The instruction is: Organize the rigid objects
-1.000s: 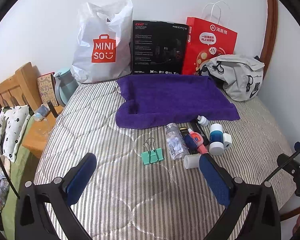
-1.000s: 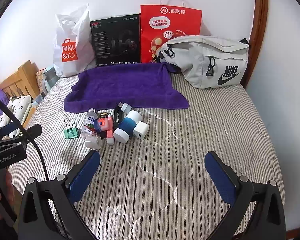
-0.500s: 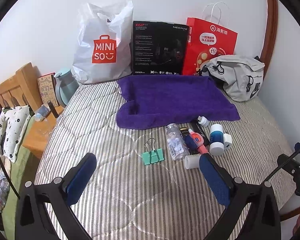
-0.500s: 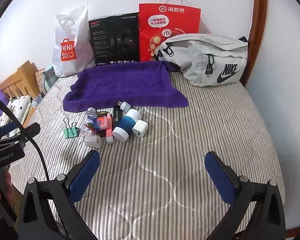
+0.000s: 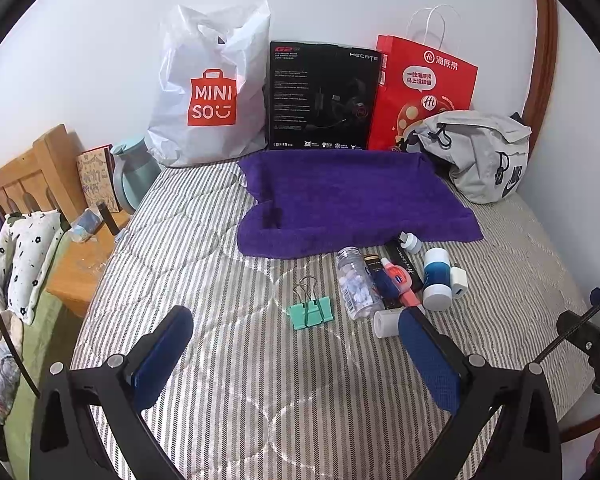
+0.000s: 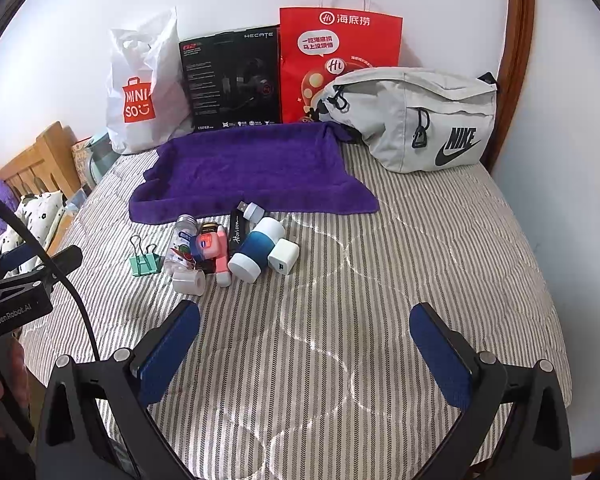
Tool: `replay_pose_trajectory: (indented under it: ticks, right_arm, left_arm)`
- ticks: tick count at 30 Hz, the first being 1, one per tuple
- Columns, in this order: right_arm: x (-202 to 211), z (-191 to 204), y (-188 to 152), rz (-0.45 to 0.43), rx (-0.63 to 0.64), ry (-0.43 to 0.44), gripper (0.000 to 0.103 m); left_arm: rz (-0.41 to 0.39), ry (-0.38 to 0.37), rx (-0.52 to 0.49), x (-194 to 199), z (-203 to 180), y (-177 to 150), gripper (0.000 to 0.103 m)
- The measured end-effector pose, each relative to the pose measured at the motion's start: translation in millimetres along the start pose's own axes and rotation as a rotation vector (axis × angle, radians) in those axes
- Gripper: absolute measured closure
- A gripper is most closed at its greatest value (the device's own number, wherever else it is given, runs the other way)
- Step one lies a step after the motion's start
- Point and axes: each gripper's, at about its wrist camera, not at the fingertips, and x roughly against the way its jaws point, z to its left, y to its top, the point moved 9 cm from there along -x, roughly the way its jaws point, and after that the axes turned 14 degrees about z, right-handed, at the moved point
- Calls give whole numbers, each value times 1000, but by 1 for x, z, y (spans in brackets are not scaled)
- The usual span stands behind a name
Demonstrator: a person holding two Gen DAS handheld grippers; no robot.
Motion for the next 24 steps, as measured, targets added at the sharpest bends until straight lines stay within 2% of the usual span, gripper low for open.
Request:
replay_pose_trajectory:
  ticks: [12, 18, 24]
  right_arm:
    - [-3, 1, 0, 10, 7, 4, 0]
    - [-8, -2, 3, 9, 11, 31, 0]
    - [-33, -13, 8, 33, 3, 37, 0]
  left_arm:
    - [21, 5, 9, -10, 1, 1, 0]
    - [58, 3, 29, -34, 3, 1, 0]
    - [99, 11, 58, -69, 6, -2, 0]
